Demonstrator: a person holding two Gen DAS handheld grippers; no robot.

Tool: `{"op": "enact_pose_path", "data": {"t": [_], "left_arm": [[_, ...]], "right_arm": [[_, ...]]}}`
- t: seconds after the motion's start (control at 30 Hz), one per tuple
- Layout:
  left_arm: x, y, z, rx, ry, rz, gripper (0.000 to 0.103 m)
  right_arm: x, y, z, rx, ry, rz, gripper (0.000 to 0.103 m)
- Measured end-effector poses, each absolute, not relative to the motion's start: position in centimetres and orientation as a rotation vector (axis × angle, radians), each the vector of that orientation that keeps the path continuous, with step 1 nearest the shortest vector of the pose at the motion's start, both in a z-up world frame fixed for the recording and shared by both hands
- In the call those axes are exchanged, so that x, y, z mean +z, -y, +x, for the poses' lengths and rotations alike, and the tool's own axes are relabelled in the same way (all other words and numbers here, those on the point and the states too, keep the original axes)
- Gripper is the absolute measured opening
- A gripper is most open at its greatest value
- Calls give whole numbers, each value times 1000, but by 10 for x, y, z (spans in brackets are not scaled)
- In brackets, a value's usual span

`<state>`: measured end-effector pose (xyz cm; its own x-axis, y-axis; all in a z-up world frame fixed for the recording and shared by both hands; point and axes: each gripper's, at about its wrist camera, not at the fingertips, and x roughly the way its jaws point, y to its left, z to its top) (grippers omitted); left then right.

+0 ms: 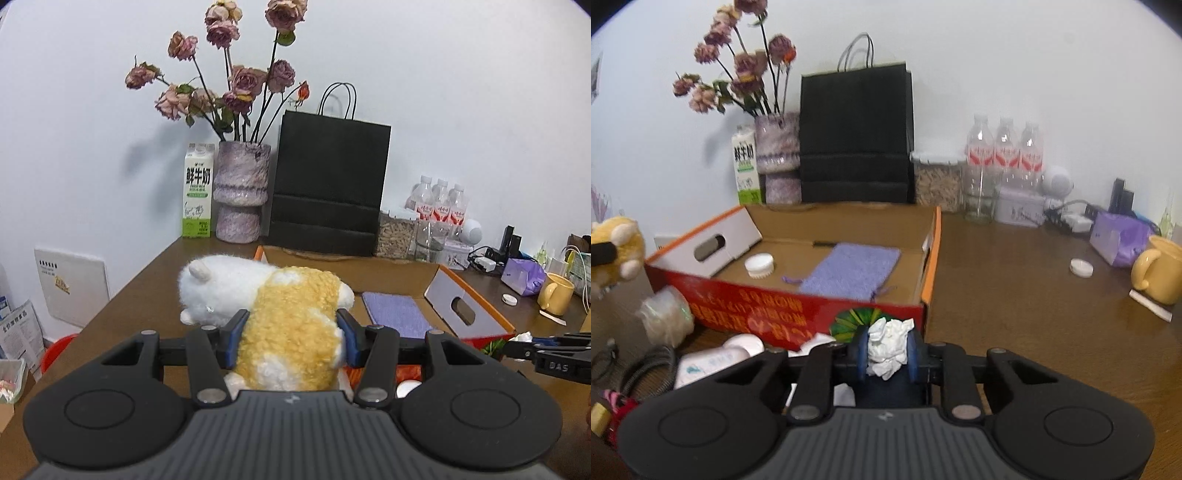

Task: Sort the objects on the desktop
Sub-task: 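Grasp the white plush toy with the left gripper while the right grasps a tissue, then lower the plush toy and tissue into the box and open both grippers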

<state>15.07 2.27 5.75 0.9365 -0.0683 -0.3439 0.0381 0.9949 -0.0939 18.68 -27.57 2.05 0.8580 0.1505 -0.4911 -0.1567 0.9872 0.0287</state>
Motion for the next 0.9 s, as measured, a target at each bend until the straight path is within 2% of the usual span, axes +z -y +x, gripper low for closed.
{"op": "enact_pose_path", "data": {"t": [0.2,0.5,0.9], "left_arm": [[76,-14,169,-70,-300,-86,51],[100,14,223,-63,-245,-69,51],[52,29,290,-12,-369,-3,51]], "right_arm": [[49,264,189,195,-429,-13,19],[78,236,237,229,-372,-1,19],[36,228,306,210,-486,28,19]]}}
